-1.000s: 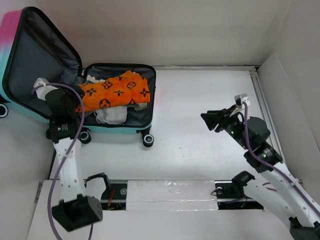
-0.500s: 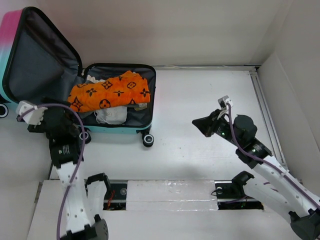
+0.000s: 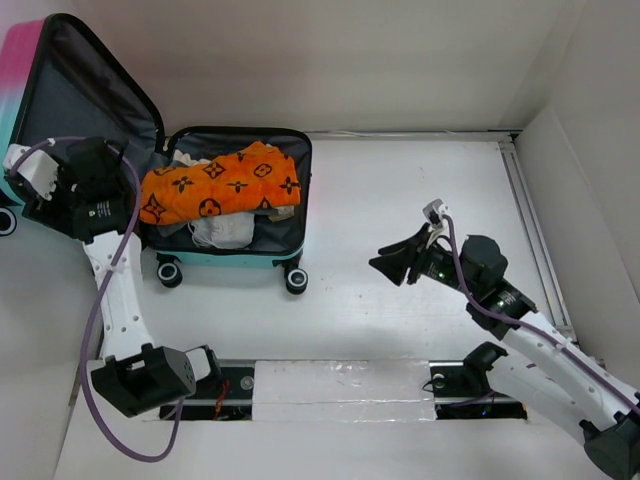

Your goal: Pack the luggage

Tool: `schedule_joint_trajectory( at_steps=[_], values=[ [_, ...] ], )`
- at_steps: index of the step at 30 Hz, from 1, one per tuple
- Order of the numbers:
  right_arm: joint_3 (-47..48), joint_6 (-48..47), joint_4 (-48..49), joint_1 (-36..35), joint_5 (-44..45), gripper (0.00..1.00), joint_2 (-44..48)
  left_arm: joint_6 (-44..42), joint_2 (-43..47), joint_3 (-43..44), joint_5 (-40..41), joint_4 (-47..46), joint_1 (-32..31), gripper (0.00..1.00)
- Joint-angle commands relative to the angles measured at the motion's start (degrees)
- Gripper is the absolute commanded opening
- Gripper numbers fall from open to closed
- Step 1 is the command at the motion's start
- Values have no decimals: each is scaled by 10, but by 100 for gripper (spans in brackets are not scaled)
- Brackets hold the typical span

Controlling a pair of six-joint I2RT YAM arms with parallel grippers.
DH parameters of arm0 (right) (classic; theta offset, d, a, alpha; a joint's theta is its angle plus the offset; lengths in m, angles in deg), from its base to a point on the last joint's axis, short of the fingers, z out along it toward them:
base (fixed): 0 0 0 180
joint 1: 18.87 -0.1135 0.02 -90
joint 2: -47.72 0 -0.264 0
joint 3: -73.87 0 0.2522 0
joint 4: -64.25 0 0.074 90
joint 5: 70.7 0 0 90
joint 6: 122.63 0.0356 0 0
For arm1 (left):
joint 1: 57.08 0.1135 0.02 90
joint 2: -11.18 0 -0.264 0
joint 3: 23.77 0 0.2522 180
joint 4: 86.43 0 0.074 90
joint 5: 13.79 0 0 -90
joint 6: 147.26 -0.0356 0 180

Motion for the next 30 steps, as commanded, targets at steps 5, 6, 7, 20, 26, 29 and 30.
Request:
schedule_joint_trajectory(
  at_steps=[5,6,7,20,26,29,30],
  values=[
    [3,-6,44,-12,-9,53,-4,-66,-44,84,65,1,1,50],
    [3,-6,44,-12,-9,53,-4,-61,-51,92,59,1,1,47],
    [3,-6,44,-12,-3,53,-4,-61,-51,97,59,6,1,43],
    [9,-22,3,-12,81,51,-22,-83,-26,106,25,-12,-39,0],
    [15,-22,3,-12,86,51,-42,-99,36,55,6,-41,-237,0],
    [21,-16,3,-12,86,51,-57,-87,90,14,-167,-45,-286,0],
    [21,-16,8,-12,86,51,-62,-98,108,-4,-229,-76,-286,0]
  ],
)
